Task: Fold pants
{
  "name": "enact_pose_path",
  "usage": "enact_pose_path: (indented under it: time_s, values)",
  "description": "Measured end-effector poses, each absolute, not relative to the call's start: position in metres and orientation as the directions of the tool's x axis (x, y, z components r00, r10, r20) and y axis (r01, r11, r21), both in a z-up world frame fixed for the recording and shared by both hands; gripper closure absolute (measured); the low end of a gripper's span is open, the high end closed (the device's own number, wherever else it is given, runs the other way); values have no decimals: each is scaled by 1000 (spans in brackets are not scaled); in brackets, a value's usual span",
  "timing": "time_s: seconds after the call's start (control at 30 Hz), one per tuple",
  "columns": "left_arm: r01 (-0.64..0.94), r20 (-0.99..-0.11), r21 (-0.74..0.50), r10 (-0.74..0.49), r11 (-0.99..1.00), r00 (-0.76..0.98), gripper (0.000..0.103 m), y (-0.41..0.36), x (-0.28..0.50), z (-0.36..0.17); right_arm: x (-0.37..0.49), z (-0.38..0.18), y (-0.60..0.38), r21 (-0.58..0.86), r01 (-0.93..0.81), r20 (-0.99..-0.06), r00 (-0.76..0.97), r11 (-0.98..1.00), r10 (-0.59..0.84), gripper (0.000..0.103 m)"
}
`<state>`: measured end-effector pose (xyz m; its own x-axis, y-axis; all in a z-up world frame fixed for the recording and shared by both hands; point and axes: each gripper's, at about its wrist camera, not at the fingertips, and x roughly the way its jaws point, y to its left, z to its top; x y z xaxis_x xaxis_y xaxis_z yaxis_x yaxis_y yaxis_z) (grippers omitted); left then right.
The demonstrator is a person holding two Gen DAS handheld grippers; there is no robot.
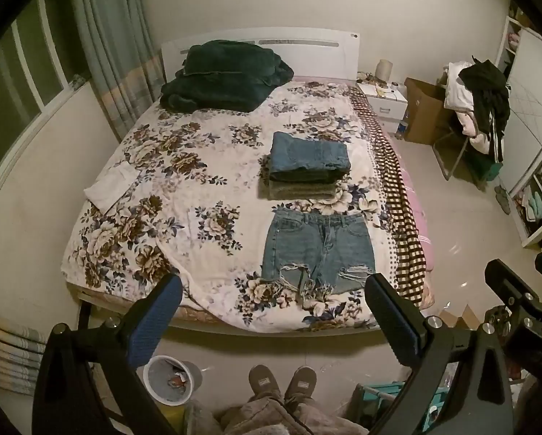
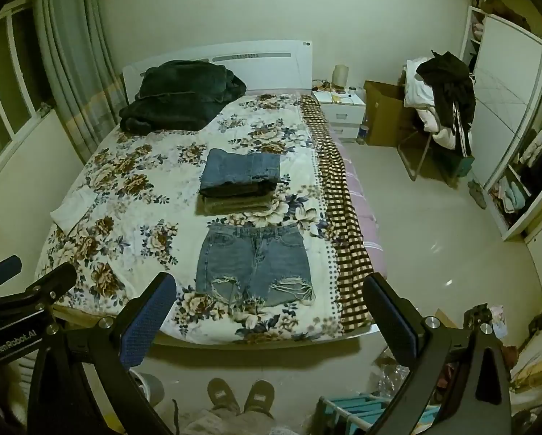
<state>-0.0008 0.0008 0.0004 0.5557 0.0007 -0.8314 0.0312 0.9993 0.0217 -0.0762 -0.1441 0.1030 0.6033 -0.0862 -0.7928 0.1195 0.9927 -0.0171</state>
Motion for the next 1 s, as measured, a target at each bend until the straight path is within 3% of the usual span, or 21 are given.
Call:
enact_pose_path:
  time_s: [1.0]
  values:
    - [33,-826,18,-3,999,564,0,1,3,10,-88,112,-138,-18,121,-788,609,992,-88,0]
